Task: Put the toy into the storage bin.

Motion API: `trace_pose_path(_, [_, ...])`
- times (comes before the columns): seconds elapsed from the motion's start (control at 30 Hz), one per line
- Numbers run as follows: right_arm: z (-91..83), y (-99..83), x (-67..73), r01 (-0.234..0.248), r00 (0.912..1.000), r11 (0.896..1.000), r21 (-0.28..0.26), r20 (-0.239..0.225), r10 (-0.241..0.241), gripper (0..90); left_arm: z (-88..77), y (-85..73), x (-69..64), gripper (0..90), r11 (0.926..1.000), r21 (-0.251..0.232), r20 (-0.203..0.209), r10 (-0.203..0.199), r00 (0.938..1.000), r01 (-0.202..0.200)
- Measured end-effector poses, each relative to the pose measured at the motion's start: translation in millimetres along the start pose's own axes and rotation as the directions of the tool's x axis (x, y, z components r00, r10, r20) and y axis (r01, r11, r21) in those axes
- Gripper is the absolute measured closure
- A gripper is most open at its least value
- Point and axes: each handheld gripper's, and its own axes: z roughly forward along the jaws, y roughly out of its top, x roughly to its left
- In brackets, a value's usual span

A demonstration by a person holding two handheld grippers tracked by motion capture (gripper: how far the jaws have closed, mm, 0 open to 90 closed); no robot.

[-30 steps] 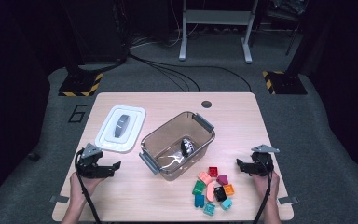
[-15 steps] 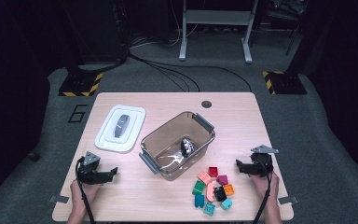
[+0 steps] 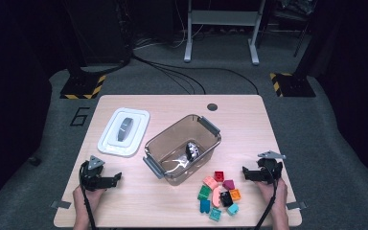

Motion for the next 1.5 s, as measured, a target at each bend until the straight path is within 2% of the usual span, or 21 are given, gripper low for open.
trace_pose_path(0.13, [-5.4,-0.5,1.4,-0.017,0.9998,0.999,0.041,0.005,0.017,0.0,1.0,0.7,0.1,7.5,1.0000,-0.002,0.002,0.001,1.0000,-0.001])
trace_pose_path(0.17, [-7.8,-0.1,2.3,-0.026,0.9996,0.998,0.061,-0.007,0.027,0.0,1.1,0.7,0.2,7.5,1.0000,-0.003,0.002,0.001,1.0000,-0.001])
trace_pose_path(0.2, [-9.6,-0.2,1.8,-0.024,0.9992,0.998,0.063,-0.029,0.026,0.0,0.6,0.8,0.7,7.5,0.9999,0.005,0.004,0.010,0.9999,-0.010])
trace_pose_path(0.27, [-14.5,-1.0,2.6,-0.052,0.9956,0.996,0.071,-0.075,0.057,0.0,0.8,0.8,0.7,7.5,1.0000,0.001,0.003,0.010,1.0000,-0.010])
trace_pose_path(0.3, [-17.3,-2.1,2.6,-0.047,0.9939,0.997,0.067,-0.096,0.054,0.0,1.2,0.6,0.6,7.5,0.9999,-0.004,0.001,0.009,1.0000,-0.009])
trace_pose_path(0.43, [-31.2,-1.7,12.7,-0.055,0.9877,0.997,0.058,-0.143,0.063,0.0,1.3,0.8,0.9,7.9,0.9999,-0.006,0.003,0.010,0.9999,-0.010])
trace_pose_path(0.67, [-50.0,9.7,46.1,0.041,0.9776,0.998,0.039,-0.208,-0.032,2.0,1.5,0.8,0.9,8.1,0.9999,-0.008,0.004,0.009,0.9999,-0.009])
trace_pose_path(0.7, [-51.7,11.0,51.0,0.046,0.9744,0.998,0.052,-0.222,-0.033,1.5,1.4,0.7,0.8,8.1,1.0000,-0.006,0.005,0.007,1.0000,-0.007])
trace_pose_path(0.77, [-51.9,12.3,60.3,0.077,0.9712,0.996,0.051,-0.230,-0.063,0.0,1.3,0.8,0.9,8.1,1.0000,-0.005,0.007,0.007,1.0000,-0.007])
trace_pose_path(0.93, [-47.0,12.4,77.4,0.106,0.9655,0.989,0.106,-0.249,-0.077,0.3,1.0,0.6,0.6,8.2,1.0000,-0.001,0.010,0.004,0.9999,-0.004])
trace_pose_path(1.03, [-45.8,12.2,82.5,0.136,0.9621,0.984,0.118,-0.253,-0.103,16.9,1.0,0.6,0.5,8.3,1.0000,-0.001,0.010,0.003,0.9999,-0.003])
trace_pose_path(1.17, [-46.3,13.0,86.6,0.163,0.9616,0.977,0.136,-0.244,-0.127,31.9,1.2,0.8,1.1,8.3,0.9999,-0.005,0.006,0.011,0.9999,-0.011])
trace_pose_path(1.2, [-46.1,13.1,87.9,0.171,0.9607,0.975,0.144,-0.244,-0.132,32.4,0.9,0.7,0.6,8.3,1.0000,0.000,0.010,0.003,0.9999,-0.003])
trace_pose_path(1.27, [-46.0,13.0,89.6,0.183,0.9610,0.971,0.151,-0.236,-0.144,39.2,0.9,0.7,0.6,8.3,1.0000,0.000,0.010,0.003,0.9999,-0.003])
trace_pose_path(1.3, [-45.8,13.0,89.9,0.195,0.9577,0.969,0.154,-0.243,-0.154,39.0,1.1,0.7,0.8,8.3,1.0000,-0.004,0.007,0.007,1.0000,-0.007])
trace_pose_path(1.33, [-45.6,13.0,90.7,0.194,0.9585,0.967,0.164,-0.242,-0.151,40.6,0.9,0.6,0.5,8.3,1.0000,-0.001,0.010,0.003,0.9999,-0.003])
trace_pose_path(1.43, [-44.1,12.1,92.2,0.210,0.9547,0.962,0.175,-0.249,-0.163,45.8,1.3,0.8,1.1,8.4,0.9999,-0.006,0.007,0.012,0.9999,-0.012])
trace_pose_path(1.5, [-42.8,11.4,93.2,0.222,0.9504,0.959,0.179,-0.260,-0.172,50.6,0.9,0.6,0.5,8.4,1.0000,-0.001,0.010,0.004,0.9999,-0.004])
